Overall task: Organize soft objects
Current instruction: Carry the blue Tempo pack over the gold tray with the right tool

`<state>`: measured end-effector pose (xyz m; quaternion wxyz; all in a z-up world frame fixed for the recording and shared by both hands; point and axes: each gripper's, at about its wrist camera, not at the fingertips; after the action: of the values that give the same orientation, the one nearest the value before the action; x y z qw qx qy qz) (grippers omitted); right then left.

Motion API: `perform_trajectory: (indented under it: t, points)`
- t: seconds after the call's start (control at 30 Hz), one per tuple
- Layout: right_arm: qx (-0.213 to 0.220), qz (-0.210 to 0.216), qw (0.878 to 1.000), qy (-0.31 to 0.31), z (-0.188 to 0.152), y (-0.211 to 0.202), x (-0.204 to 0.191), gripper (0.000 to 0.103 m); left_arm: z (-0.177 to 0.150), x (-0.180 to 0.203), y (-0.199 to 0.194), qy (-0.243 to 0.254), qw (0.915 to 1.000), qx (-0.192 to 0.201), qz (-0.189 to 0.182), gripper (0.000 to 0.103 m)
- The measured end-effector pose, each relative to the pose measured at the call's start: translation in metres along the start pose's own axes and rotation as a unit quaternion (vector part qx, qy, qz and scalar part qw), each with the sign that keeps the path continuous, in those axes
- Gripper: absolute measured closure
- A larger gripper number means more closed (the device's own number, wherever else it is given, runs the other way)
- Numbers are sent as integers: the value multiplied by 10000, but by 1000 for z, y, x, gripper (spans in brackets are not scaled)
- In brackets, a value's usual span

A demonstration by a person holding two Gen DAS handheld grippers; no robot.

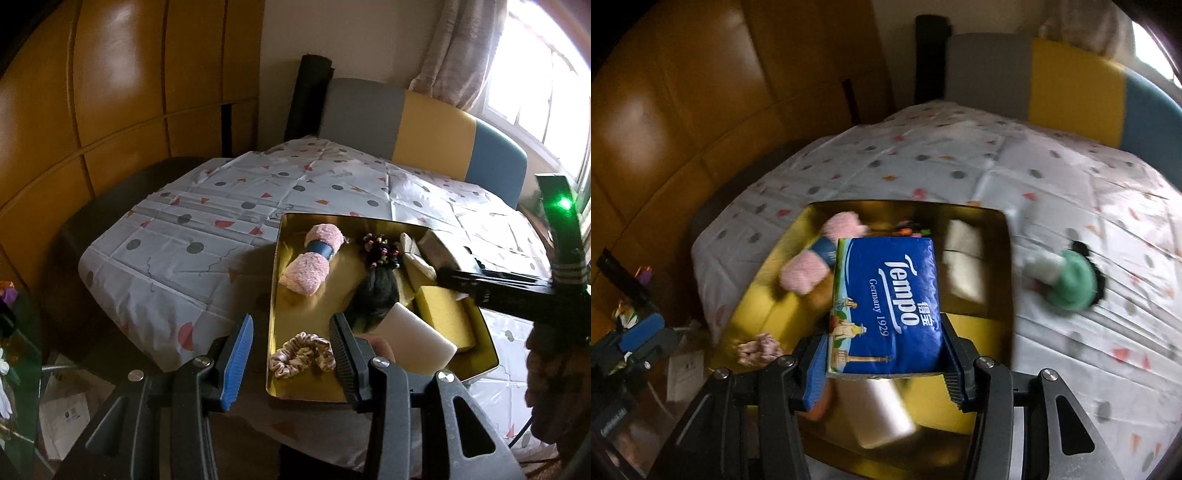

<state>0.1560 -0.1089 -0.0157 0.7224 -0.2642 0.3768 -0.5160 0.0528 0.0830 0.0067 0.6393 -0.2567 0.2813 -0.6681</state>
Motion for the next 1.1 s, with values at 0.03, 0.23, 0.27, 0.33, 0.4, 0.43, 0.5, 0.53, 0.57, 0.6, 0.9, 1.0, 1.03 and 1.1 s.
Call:
perform_trajectory:
  t: [0.03,0.23,0.27,0.33,0.4,0.43,0.5,0.53,0.57,0.6,0.9,1.0,1.03,1.1]
  points:
    - [-61,39,10000,-36,1,6,-6,51,0,-1,0,-12,10000,-3,10,60]
    - [-420,65,9982,-414,-1,47,-49,51,-2,-9,1,-97,9999,-17,86,60]
    - [-494,48,9976,-482,-2,54,-55,51,-2,-11,2,-112,9999,-27,98,60]
    - [-640,39,9958,-656,-5,71,-66,51,-2,-13,2,-127,9998,-43,126,60]
    - [-713,-30,9942,-805,-8,84,-74,50,-3,-15,3,-150,9998,-68,143,60]
    - [-777,-33,9933,-859,-9,90,-77,50,-4,-16,3,-160,9997,-72,157,60]
    - [-920,-2,9911,-962,-13,100,-82,50,-5,-18,5,-170,9996,-94,184,60]
    - [-963,-27,9901,-1022,-16,103,-84,50,-6,-19,5,-182,9996,-105,194,60]
    - [-1007,-37,9892,-1061,-18,106,-85,50,-6,-21,6,-200,9995,-111,207,60]
    - [-1076,-16,9884,-1069,-20,109,-85,50,-6,-21,6,-208,9995,-112,215,60]
    - [-909,228,9919,-853,-20,96,-81,33,-5,-17,6,-153,9995,-128,225,60]
    - [-790,337,9938,-705,-18,85,-77,29,-5,-14,3,-118,9996,-99,224,60]
    - [-737,372,9944,-662,-17,80,-75,26,-5,-13,2,-107,9997,-94,222,60]
    - [-579,388,9958,-600,-16,69,-71,24,-4,-11,0,-82,9997,-77,216,60]
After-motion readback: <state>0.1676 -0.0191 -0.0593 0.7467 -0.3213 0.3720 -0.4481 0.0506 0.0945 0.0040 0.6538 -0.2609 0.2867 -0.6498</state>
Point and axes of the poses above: each gripper's, at about its wrist camera, not at the fingertips, and y roughly the way its jaws point, x to its right, z to its top, and after that the axes turned 8 degrees about y, right-handed
